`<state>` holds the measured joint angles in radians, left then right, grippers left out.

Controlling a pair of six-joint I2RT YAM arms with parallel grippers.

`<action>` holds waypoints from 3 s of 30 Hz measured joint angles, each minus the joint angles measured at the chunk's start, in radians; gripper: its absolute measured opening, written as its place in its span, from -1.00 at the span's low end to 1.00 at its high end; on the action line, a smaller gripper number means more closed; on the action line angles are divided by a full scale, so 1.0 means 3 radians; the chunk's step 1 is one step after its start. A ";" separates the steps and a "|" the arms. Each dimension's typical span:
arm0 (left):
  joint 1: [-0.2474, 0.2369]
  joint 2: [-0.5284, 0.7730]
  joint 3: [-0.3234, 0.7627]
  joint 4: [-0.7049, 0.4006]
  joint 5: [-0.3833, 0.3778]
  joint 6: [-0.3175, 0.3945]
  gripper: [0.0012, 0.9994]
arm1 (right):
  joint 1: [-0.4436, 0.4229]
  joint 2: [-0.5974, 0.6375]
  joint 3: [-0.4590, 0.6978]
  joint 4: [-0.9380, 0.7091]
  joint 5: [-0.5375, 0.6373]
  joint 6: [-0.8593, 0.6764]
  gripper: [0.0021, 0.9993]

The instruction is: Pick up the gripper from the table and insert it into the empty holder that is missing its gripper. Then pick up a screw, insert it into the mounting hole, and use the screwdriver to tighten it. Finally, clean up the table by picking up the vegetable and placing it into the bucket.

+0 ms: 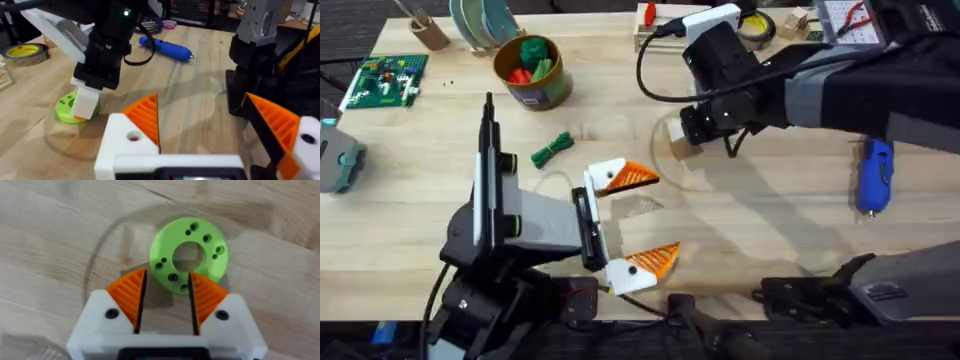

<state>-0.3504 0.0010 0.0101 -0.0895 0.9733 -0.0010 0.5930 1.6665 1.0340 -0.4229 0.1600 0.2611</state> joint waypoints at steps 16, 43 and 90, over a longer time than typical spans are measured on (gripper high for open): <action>0.0000 0.0000 0.0000 0.0000 0.0000 0.0000 0.99 | -0.0003 0.0009 0.0016 -0.0014 0.0039 -0.0004 -0.91; 0.0000 0.0000 0.0000 0.0000 0.0000 0.0000 0.99 | -0.0001 -0.0072 0.0029 -0.0089 0.0128 -0.0300 -0.99; 0.0000 0.0000 0.0000 0.0000 0.0000 0.0000 0.99 | 0.0274 -0.0824 0.1927 -0.2617 -0.0719 -0.0924 -0.99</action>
<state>-0.3504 0.0010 0.0101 -0.0895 0.9733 -0.0010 0.6752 1.4192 1.6122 -1.2079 -0.0557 -0.0161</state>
